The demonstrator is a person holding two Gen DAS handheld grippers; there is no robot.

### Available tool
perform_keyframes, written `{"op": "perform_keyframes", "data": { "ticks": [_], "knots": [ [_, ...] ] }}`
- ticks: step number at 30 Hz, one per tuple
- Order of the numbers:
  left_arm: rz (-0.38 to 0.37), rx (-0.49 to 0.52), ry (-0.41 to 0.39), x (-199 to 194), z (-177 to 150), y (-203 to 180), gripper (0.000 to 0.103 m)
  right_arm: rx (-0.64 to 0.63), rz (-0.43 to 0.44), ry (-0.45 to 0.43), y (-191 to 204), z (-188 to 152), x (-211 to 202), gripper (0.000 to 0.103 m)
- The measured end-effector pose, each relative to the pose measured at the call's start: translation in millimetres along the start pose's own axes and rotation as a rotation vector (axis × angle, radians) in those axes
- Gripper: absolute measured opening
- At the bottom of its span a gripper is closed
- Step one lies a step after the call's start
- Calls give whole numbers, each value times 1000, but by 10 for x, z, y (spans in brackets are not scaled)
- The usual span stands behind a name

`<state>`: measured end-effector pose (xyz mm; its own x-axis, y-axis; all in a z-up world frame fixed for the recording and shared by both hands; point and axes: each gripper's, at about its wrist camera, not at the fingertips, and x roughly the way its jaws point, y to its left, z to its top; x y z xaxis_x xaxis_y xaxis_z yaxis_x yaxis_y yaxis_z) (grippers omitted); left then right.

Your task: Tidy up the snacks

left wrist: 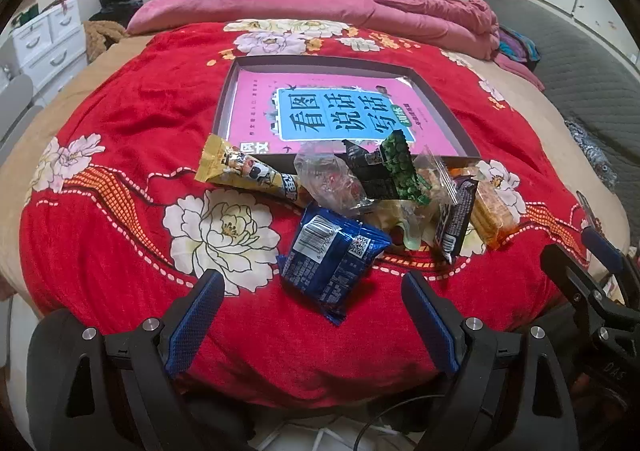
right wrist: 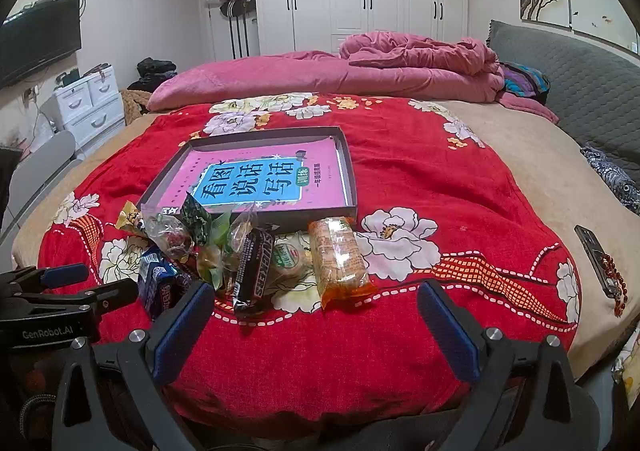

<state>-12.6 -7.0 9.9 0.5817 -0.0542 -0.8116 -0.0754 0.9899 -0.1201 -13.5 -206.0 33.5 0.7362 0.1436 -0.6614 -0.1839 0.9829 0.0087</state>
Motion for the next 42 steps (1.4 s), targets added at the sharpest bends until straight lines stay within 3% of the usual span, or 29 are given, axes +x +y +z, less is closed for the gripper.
{"op": "perform_keyframes", "data": {
  "ticks": [21, 33, 42],
  "knots": [
    [-21, -13, 28, 136, -3, 67, 91, 46, -2, 30, -98, 4, 95, 102],
    [-74, -7, 79, 466, 24, 107, 90, 146, -8, 173, -449, 55, 584, 102],
    [-103, -18, 101, 592, 32, 140, 90, -7, -41, 213, -379, 179, 973, 102]
  ]
}}
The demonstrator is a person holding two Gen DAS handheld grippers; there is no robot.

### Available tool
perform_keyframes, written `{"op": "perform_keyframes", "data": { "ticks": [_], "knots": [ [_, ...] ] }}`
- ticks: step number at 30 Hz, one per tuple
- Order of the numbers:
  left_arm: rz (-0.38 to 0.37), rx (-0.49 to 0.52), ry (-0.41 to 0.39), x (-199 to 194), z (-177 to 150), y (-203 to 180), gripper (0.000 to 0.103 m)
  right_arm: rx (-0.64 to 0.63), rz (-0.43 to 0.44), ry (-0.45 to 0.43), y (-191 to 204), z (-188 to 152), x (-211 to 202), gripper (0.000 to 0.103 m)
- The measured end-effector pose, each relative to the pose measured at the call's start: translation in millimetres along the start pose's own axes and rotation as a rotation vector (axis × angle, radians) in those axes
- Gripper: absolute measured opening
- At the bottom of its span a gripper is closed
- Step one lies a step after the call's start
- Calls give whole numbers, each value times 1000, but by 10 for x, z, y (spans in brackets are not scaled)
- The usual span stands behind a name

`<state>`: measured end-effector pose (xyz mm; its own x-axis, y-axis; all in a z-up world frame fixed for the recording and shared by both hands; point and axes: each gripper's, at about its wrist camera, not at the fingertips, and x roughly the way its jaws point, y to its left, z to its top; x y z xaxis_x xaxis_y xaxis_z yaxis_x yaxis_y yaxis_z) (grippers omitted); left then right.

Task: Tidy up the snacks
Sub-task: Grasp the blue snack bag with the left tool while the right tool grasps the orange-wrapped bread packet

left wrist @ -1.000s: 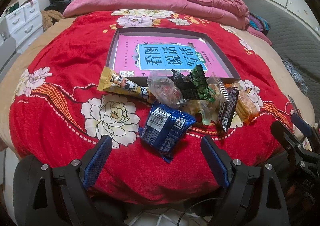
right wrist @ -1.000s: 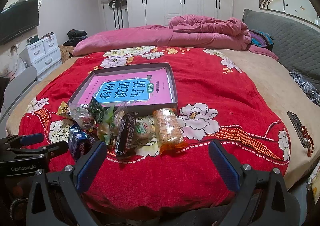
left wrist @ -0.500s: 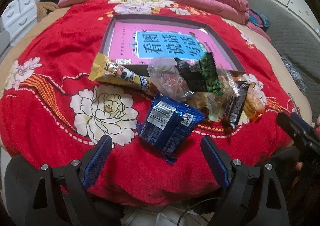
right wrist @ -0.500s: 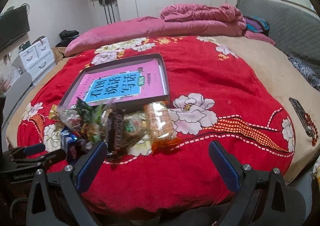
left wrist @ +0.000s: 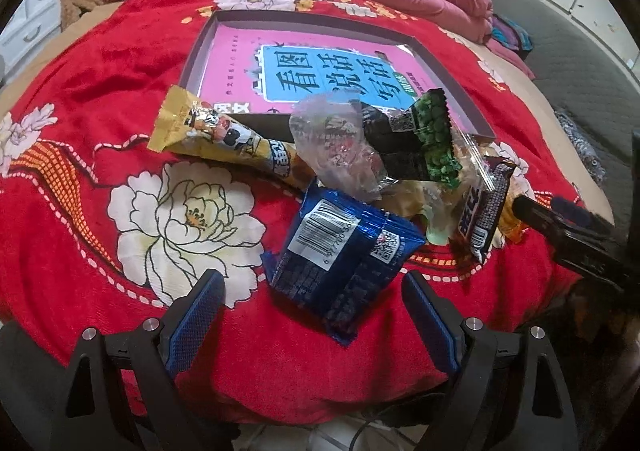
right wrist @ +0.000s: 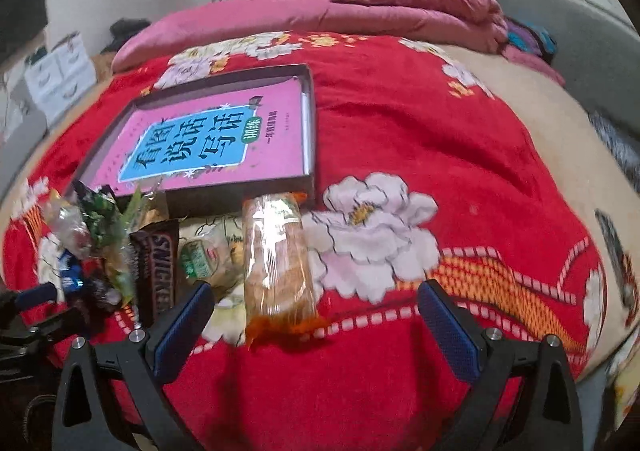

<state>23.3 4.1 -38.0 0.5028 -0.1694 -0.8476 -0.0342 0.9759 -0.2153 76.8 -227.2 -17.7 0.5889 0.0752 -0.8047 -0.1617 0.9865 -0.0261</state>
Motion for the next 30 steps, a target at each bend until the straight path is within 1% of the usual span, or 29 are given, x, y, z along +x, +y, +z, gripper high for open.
{"op": "perform_keyframes", "data": {
  "ticks": [3, 5, 7, 9, 11, 13, 14, 15, 16, 17, 19, 20, 21, 24, 30],
  "knots": [
    [-6, -3, 0, 23, 15, 23, 90, -58, -14, -2, 67, 63, 89, 96],
    [-14, -8, 6, 44, 22, 43, 90, -84, -12, 12, 97, 86, 169, 89],
    [-16, -12, 8, 60, 23, 57, 90, -94, -3, 29, 103, 100, 231, 79],
    [-22, -15, 12, 74, 18, 62, 89, -97, 12, 37, 104, 109, 279, 73],
    [-32, -17, 14, 79, 17, 70, 86, -94, 27, 35, 96, 123, 306, 69],
    [-43, -14, 17, 92, 21, 66, 82, -87, 52, 43, 80, 137, 345, 62],
    [-44, -12, 19, 99, 26, 64, 81, -83, 64, 48, 77, 129, 353, 59],
    [-46, -9, 20, 106, 30, 61, 81, -80, 75, 53, 75, 131, 368, 55],
    [-45, -5, 19, 110, 33, 59, 79, -75, 90, 57, 69, 133, 381, 51],
    [-46, -1, 18, 113, 33, 54, 77, -71, 101, 58, 64, 128, 380, 49],
    [-51, 7, 17, 124, 45, 48, 73, -69, 118, 58, 77, 121, 381, 39],
    [-61, 5, 18, 136, 63, 59, 71, -71, 126, 59, 91, 114, 382, 37],
    [-69, 4, 19, 140, 75, 73, 67, -77, 126, 61, 107, 106, 382, 35],
    [-92, -8, 23, 146, 96, 115, 63, -77, 130, 53, 116, 90, 356, 34],
    [-138, -29, 16, 94, 90, 181, 54, -6, 172, 27, 5, 69, 249, 33]
  ]
}}
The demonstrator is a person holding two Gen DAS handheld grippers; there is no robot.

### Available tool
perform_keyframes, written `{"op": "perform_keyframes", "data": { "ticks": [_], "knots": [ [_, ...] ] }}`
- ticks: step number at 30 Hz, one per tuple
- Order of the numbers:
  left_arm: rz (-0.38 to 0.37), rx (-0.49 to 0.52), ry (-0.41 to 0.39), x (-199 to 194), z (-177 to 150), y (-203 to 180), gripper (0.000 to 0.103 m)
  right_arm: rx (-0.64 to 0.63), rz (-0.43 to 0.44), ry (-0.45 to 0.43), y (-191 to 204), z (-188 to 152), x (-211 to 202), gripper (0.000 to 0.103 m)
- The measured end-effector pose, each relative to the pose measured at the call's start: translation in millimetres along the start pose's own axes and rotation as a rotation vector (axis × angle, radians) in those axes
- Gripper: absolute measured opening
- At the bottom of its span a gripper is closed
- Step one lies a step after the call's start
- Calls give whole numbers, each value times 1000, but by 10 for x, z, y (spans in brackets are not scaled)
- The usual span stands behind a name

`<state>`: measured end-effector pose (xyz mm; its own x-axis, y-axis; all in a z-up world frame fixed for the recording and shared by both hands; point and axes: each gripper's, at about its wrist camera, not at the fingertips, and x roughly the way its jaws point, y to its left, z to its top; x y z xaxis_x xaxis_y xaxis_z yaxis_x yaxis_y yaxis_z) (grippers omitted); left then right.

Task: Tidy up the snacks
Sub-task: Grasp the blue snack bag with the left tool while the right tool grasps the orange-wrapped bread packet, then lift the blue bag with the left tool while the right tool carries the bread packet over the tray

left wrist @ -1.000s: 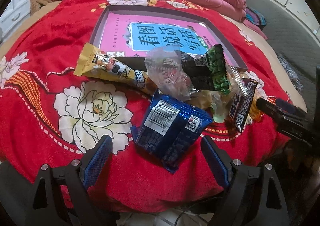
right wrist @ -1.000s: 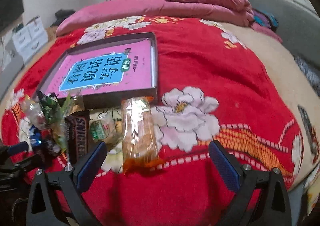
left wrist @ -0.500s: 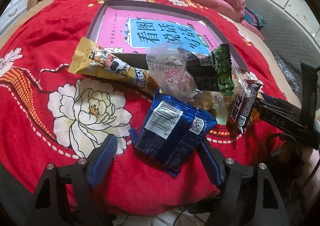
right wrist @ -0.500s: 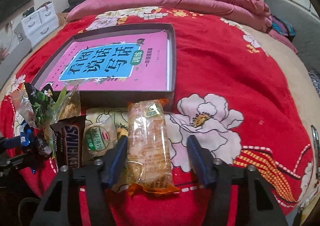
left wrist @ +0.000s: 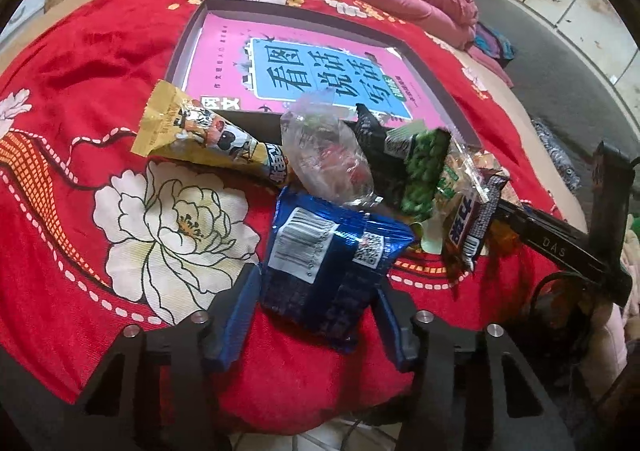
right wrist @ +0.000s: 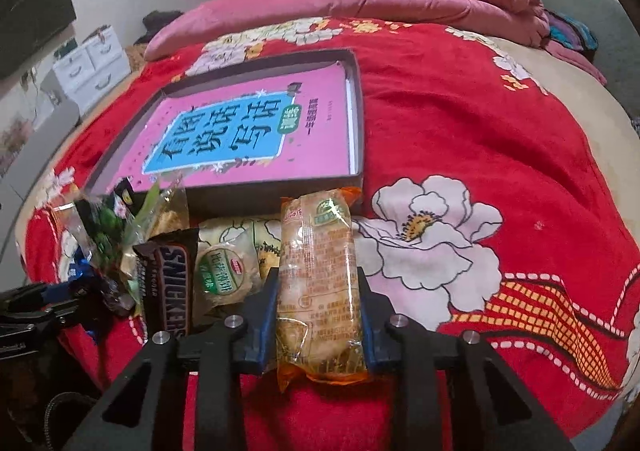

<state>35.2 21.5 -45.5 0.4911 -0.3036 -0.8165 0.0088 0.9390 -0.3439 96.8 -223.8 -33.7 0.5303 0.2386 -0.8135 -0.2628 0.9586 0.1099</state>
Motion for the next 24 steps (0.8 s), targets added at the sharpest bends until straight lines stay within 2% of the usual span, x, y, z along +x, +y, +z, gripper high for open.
{"op": "perform_keyframes", "data": {
  "ticks": [13, 24],
  "knots": [
    [-51, -52, -1, -250, -18, 104, 52, 83, 63, -110, -83, 88, -264, 33],
    [3, -55, -132, -610, 154, 220, 52, 80, 70, -164, -55, 258, -297, 33]
  ]
}}
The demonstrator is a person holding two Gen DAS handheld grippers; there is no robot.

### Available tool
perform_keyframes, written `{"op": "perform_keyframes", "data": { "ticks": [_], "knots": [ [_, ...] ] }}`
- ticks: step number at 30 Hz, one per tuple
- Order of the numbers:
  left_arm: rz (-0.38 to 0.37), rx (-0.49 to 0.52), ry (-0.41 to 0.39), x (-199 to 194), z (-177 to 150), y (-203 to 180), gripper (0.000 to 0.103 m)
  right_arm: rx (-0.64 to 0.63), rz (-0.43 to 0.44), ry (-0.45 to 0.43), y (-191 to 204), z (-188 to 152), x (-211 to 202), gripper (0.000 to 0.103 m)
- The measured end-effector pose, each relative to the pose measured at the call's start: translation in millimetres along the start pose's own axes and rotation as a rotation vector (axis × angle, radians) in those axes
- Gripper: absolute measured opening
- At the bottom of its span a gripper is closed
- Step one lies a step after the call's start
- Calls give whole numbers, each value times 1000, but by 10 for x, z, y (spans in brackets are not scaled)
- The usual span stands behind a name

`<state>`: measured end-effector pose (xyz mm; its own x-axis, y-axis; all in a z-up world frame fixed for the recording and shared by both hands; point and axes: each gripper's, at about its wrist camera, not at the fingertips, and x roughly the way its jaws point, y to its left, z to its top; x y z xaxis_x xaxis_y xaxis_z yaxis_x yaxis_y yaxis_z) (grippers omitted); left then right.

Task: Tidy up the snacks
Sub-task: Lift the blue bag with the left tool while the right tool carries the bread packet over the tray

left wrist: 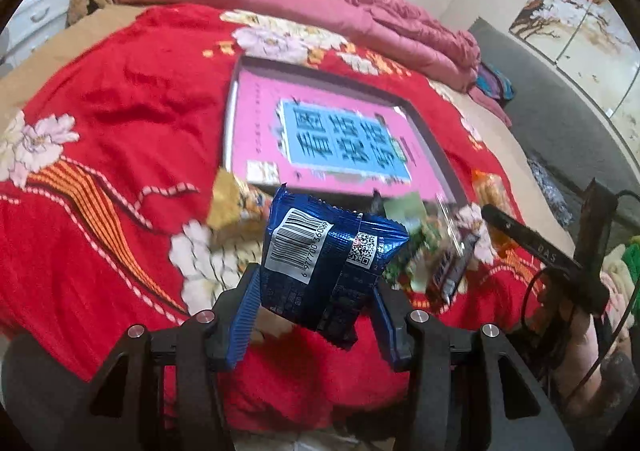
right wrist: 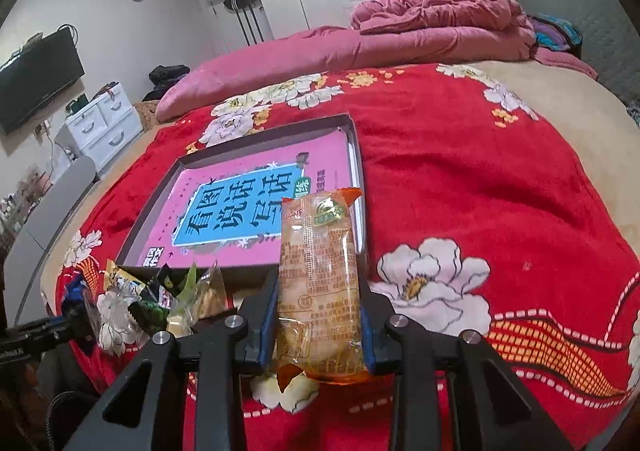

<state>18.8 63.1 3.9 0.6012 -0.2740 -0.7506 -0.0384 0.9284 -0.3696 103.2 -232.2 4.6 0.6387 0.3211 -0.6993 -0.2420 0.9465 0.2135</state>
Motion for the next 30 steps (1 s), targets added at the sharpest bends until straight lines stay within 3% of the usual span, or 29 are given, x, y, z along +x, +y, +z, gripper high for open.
{"op": "perform_keyframes", "data": {
  "ticks": [14, 30],
  "knots": [
    [28, -38, -67, 184, 508, 15, 52, -40, 30, -24, 128, 233, 208, 33],
    [85, -76, -61, 606, 975, 16, 52, -39, 47, 8, 101, 397, 603, 33]
  ]
}}
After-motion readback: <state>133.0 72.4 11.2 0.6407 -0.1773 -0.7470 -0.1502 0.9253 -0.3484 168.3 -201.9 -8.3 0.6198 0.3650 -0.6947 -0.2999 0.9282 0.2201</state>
